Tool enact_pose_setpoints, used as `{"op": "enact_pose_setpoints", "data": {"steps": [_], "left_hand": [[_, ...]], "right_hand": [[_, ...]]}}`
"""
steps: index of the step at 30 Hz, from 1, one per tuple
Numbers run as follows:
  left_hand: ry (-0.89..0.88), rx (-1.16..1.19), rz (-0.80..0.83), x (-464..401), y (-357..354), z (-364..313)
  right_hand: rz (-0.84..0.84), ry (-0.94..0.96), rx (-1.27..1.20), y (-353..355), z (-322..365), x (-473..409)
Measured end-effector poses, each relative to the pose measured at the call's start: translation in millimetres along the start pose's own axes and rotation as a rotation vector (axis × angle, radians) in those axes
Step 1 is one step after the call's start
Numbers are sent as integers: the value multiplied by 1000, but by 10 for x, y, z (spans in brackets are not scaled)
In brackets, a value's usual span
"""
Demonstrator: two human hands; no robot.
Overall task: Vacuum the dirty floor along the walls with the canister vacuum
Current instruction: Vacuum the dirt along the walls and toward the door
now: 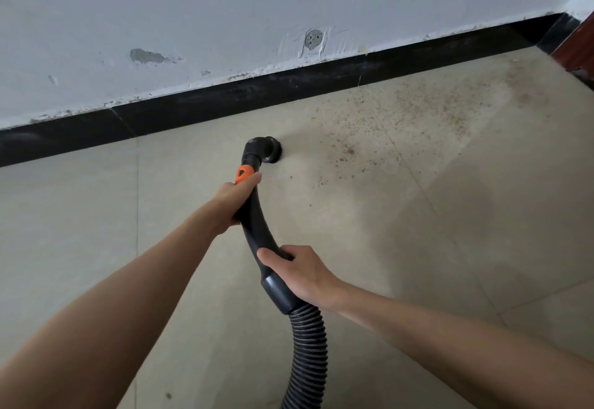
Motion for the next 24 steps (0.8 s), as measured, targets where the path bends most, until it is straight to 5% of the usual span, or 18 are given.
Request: {"op": "enact_pose_setpoints", "data": {"steps": [10,24], "left_hand": [[-2,-19,-169,301,101,494],[-94,-299,-26,382,-648,308]], "right_hand": [[223,-131,174,-338,-153,193],[-211,-145,314,79,-398,468]]}}
Point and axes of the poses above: each hand's wrist, its own x-axis away from the middle knuckle, its own y-axis out of the back of the hand, z = x × y, the point moved 7 cm from there along -x, towards the middle knuckle, and after that the axes turned 3 degrees about -x, right-handed, at the moved point
